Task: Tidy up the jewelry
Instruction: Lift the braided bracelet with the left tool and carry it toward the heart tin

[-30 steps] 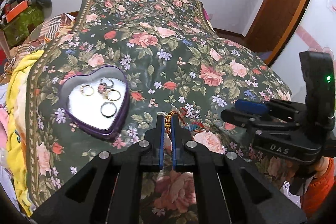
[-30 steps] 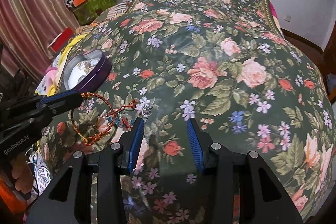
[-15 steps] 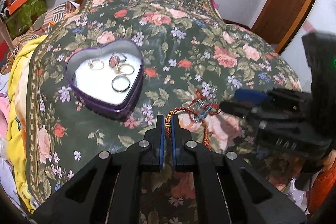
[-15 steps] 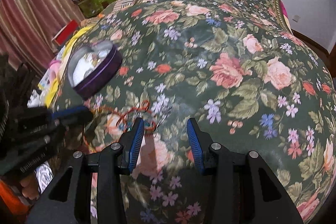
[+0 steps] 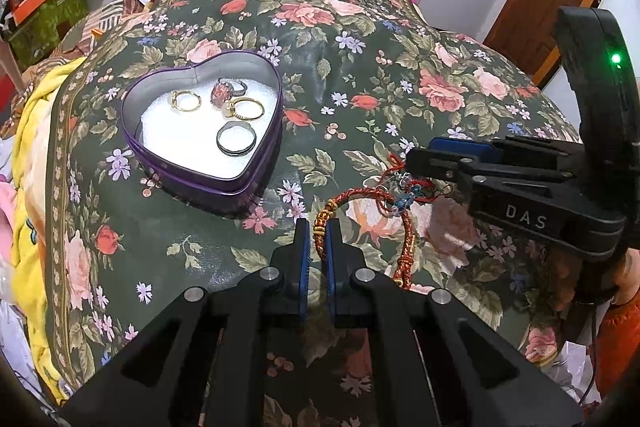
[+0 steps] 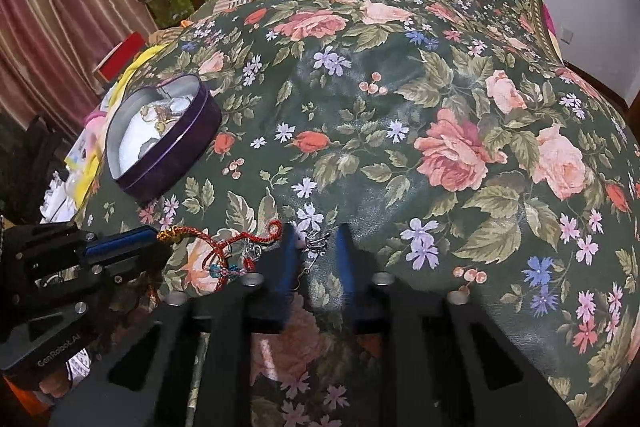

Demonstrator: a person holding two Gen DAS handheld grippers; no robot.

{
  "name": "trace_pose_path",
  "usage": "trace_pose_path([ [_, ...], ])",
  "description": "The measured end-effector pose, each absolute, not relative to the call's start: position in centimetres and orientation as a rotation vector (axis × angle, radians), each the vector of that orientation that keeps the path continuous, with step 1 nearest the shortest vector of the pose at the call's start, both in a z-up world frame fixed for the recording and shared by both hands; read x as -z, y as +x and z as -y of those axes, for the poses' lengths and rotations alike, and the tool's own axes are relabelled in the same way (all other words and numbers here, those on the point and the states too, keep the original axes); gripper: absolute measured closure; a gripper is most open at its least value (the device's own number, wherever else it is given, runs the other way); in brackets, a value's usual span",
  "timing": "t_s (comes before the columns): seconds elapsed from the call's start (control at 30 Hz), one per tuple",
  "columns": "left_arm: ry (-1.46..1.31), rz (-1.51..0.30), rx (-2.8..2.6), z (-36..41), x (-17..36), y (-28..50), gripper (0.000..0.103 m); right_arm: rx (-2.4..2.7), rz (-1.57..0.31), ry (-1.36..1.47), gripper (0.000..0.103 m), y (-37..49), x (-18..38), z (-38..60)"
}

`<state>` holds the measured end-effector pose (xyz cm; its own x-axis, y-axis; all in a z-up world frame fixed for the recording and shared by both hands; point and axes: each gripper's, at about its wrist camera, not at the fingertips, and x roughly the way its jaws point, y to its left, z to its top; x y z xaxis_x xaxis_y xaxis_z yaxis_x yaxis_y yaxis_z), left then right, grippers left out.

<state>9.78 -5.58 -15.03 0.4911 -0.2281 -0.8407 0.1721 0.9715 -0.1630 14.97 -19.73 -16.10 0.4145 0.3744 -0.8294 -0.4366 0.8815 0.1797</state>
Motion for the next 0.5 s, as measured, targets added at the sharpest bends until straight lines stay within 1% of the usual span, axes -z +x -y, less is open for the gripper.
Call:
trace_pose_path([
  [0.1,-0.054,-1.033,0.246,5.7,15.2,9.9,0.094,-0.508,-1.016,-0.068,0.092,14.9,16.0,19.8],
  [0.17,-0.058,-1.032,0.256,5.9,15.3,10.0,0.09,-0.504,-1.014,-0.06,0.093,15.0,15.9,19.9],
  [0.3,-0.081,-1.023,0.26,5.8,15.6,10.2,0.09,-0.491,-0.988,-0.028,0.094,14.7,14.9,20.8],
  [0.37,-0.093,-1.023,0.261,5.7,15.6,10.4,0.09,-0.483,-0.968,-0.016,0.094,14.5,14.1,21.5],
  [0.43,-0.089,-1.023,0.247,5.7,15.6,10.5,0.095,-0.469,-0.942,-0.008,0.094,14.2,13.2,22.2],
  [0.5,-0.082,-1.024,0.233,5.8,15.5,10.5,0.097,-0.456,-0.919,0.003,0.094,14.0,12.4,22.8],
])
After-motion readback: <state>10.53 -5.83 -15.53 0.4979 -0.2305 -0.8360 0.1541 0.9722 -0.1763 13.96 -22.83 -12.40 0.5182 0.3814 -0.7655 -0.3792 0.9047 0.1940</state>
